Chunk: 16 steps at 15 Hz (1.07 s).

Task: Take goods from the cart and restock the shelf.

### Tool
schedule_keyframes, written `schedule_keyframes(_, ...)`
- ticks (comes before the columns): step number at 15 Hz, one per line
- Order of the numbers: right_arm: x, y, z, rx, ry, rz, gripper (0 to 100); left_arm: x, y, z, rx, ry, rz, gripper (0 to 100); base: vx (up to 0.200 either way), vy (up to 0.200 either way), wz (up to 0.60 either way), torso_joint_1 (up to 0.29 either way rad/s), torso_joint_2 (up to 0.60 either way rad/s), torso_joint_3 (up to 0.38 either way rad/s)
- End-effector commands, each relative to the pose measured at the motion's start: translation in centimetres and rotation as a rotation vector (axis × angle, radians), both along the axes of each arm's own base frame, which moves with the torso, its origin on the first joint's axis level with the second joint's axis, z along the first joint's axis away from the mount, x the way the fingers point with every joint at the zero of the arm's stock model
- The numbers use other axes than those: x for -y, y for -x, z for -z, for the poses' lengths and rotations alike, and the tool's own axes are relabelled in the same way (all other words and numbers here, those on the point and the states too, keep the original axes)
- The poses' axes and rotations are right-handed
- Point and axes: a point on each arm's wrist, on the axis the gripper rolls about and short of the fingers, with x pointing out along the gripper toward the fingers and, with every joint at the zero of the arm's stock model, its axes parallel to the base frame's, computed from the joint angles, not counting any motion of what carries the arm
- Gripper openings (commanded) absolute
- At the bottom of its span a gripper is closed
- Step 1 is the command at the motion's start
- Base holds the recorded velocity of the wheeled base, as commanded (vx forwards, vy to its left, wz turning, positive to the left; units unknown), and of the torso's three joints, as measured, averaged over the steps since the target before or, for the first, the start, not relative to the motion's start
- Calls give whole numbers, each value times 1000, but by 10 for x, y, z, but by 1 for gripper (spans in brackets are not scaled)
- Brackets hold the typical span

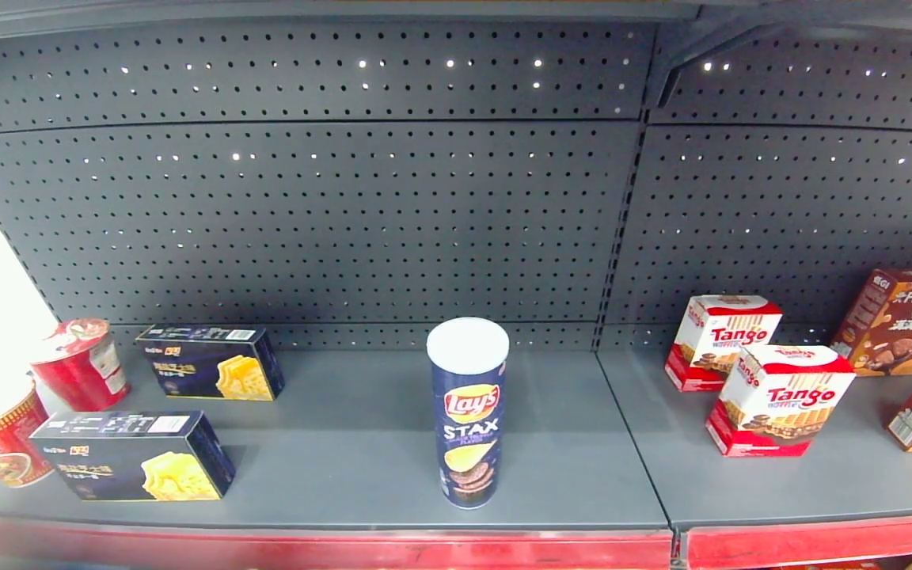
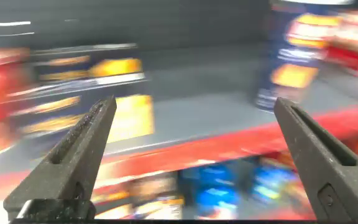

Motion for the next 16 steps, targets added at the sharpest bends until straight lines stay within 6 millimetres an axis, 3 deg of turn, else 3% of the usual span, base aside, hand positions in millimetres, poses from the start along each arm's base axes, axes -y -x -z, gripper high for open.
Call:
schedule_keyframes(1, 0, -1, 0, -3, -1, 2, 0, -2, -1, 27, -37, -64, -103, 100, 0, 0, 0, 0, 0, 0)
schedule_keyframes(4, 0, 0, -3, 5, -11, 2, 0, -3, -1, 35, -115, -94, -139, 100, 0, 0, 0, 0, 0, 0)
schedule_keyframes(9, -1, -1, -5, 3, -17, -16, 0, -1, 0, 40, -163, -82, -38, 100, 0, 0, 0, 0, 0, 0)
schedule_keyframes(16, -12, -26, -40, -39, -1, -160, 0, -1, 0, 40, -167, -28, -37, 100, 0, 0, 0, 0, 0, 0)
